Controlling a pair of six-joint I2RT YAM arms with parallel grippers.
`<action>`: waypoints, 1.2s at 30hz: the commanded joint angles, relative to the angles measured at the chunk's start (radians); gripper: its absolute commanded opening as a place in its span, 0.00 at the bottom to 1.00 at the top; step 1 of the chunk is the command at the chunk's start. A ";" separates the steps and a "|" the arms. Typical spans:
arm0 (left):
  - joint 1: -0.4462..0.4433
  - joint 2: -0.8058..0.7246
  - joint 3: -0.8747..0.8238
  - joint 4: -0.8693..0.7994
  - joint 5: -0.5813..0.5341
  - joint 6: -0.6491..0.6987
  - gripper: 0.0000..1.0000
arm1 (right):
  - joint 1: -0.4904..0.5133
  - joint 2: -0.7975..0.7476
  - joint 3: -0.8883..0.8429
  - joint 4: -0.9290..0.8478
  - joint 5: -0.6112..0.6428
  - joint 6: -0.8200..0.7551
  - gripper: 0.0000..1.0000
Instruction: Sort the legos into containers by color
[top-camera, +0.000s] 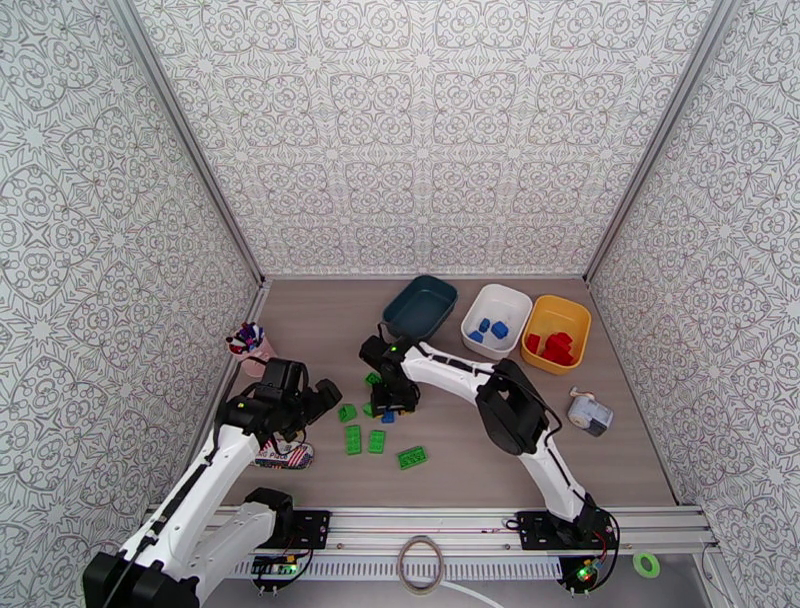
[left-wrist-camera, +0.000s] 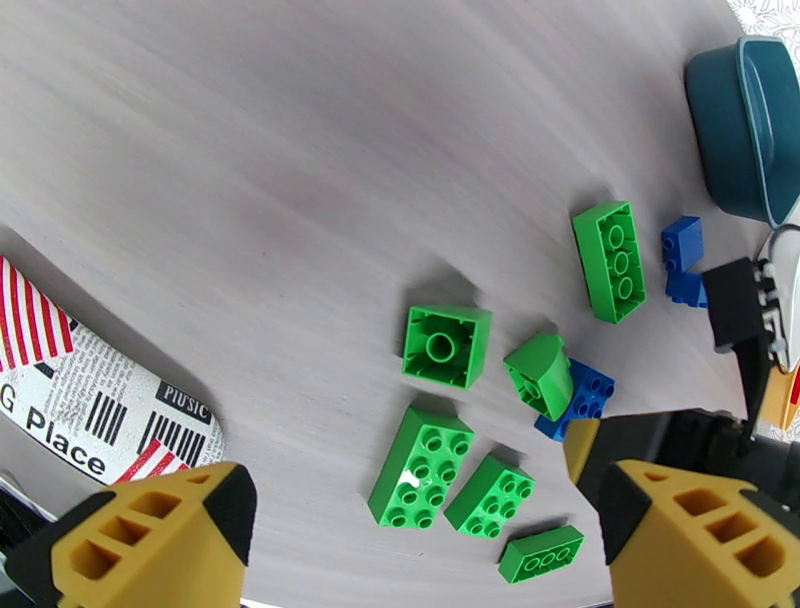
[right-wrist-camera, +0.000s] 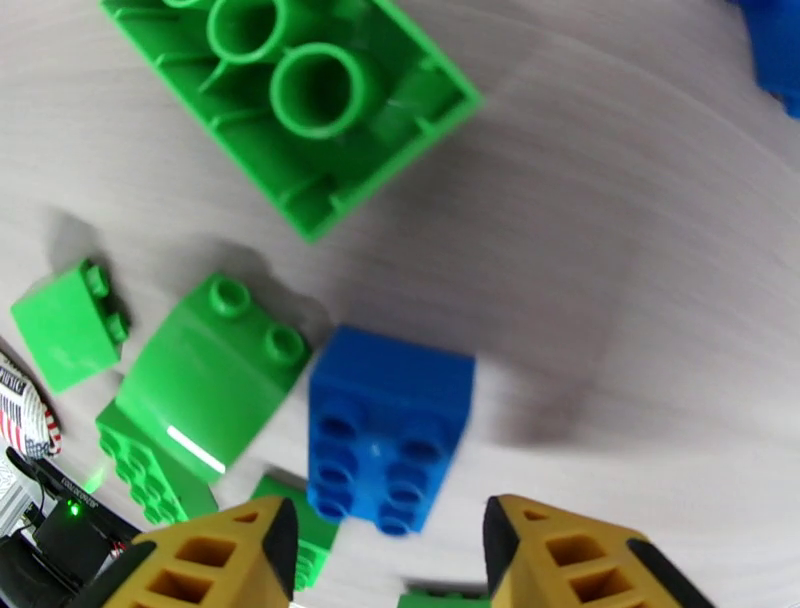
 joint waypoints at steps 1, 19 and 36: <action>0.013 0.005 -0.011 -0.004 0.024 -0.005 0.96 | 0.008 0.042 0.059 -0.038 -0.007 -0.017 0.54; -0.104 0.154 0.050 0.122 0.041 -0.024 0.96 | -0.059 -0.120 -0.046 0.021 0.034 0.006 0.25; -0.323 0.672 0.469 0.362 0.197 0.008 0.95 | -0.438 -0.411 -0.276 0.127 -0.092 0.006 0.21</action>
